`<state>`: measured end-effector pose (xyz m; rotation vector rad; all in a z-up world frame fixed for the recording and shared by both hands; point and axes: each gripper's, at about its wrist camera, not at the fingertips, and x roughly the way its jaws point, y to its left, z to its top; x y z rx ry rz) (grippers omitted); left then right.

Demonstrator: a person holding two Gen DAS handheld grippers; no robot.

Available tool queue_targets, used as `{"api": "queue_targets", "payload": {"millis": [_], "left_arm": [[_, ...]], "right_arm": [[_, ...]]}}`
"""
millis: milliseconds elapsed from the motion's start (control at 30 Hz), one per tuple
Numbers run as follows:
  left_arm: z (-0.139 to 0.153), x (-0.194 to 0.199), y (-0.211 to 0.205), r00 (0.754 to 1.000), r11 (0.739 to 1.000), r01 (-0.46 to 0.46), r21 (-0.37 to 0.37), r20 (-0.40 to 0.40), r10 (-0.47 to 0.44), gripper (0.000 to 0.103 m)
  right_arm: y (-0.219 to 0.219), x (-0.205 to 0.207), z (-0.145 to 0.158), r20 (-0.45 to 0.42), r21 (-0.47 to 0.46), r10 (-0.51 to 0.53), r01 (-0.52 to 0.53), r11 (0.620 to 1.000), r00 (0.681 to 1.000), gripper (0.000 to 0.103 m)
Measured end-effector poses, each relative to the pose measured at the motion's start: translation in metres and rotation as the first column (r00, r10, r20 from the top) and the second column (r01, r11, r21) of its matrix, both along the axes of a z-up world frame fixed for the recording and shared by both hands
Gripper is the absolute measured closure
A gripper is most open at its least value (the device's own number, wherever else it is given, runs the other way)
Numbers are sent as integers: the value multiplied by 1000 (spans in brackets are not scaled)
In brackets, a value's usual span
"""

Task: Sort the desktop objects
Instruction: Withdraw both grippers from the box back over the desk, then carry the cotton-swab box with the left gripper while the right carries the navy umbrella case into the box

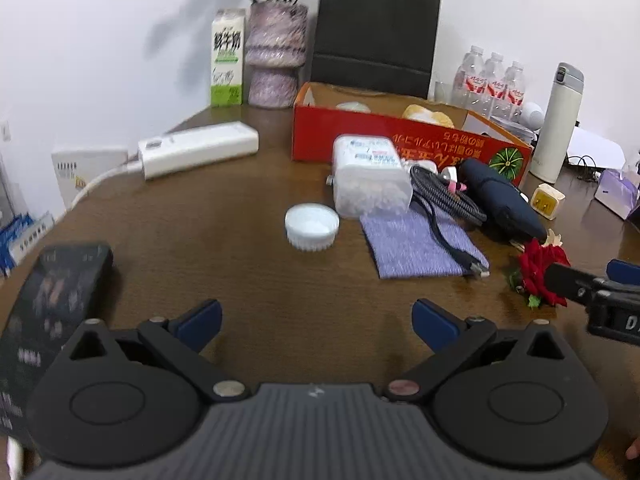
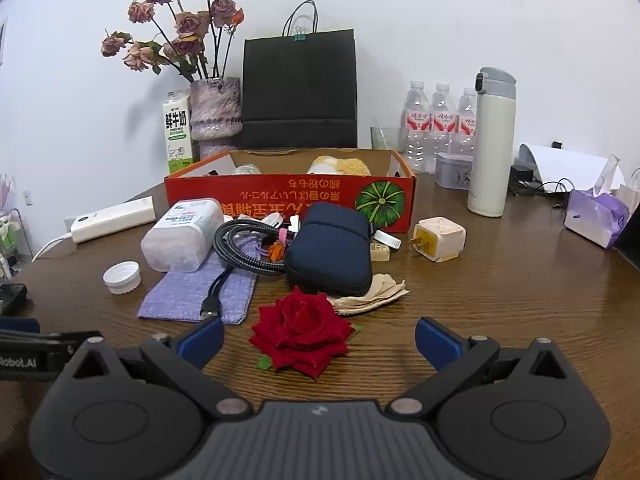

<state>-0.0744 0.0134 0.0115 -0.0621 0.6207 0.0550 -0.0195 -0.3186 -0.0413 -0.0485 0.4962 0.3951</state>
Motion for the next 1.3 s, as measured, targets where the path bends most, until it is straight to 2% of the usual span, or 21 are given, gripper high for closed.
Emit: {"api": "queue_targets", "payload": {"millis": [133,267,400,500,567,667,700,767,900,1000,1100,1200,1300], "left_arm": [[15,25,-1,998,998,35,44,52,-38,0],[30,74,-3,995,996,54,65,81,-60,0],[26,128,-9,999,997,44,66,-10,-43,0],[25,146,-14,997,997,75,22,-19,-75,0],[21,154,-16,996,997,83,7,-36,-82,0],[12,162,-17,991,994,108,-33,-70,-111,35],[13,160,-17,992,994,105,-40,-68,-107,35],[17,152,-21,989,991,136,-7,-52,-136,36],[38,116,-26,990,990,125,59,58,-128,36],[55,84,-20,987,992,122,22,107,-123,36],[63,53,-9,985,987,152,-54,93,-146,36],[62,24,-6,980,979,190,-75,71,-185,36],[48,0,-7,975,971,220,-94,7,-221,36]], "right_arm": [[-1,21,13,-13,39,6,-6,999,1000,1],[0,70,21,-107,156,40,-23,988,993,6],[16,119,22,-142,127,0,18,992,990,14],[27,143,15,-188,118,11,12,993,982,22],[34,154,6,-220,100,13,10,995,975,31],[42,155,0,-206,57,13,-2,998,979,40],[41,153,0,-204,64,13,0,998,979,42],[37,149,5,-212,72,12,4,997,977,44],[23,126,23,-141,89,14,-1,996,990,44],[14,100,36,-91,74,4,3,997,996,44],[0,69,46,-58,99,30,-24,995,998,44],[-9,35,53,-29,73,49,-47,996,998,44],[-16,5,50,-37,37,73,-71,997,997,44]]}}
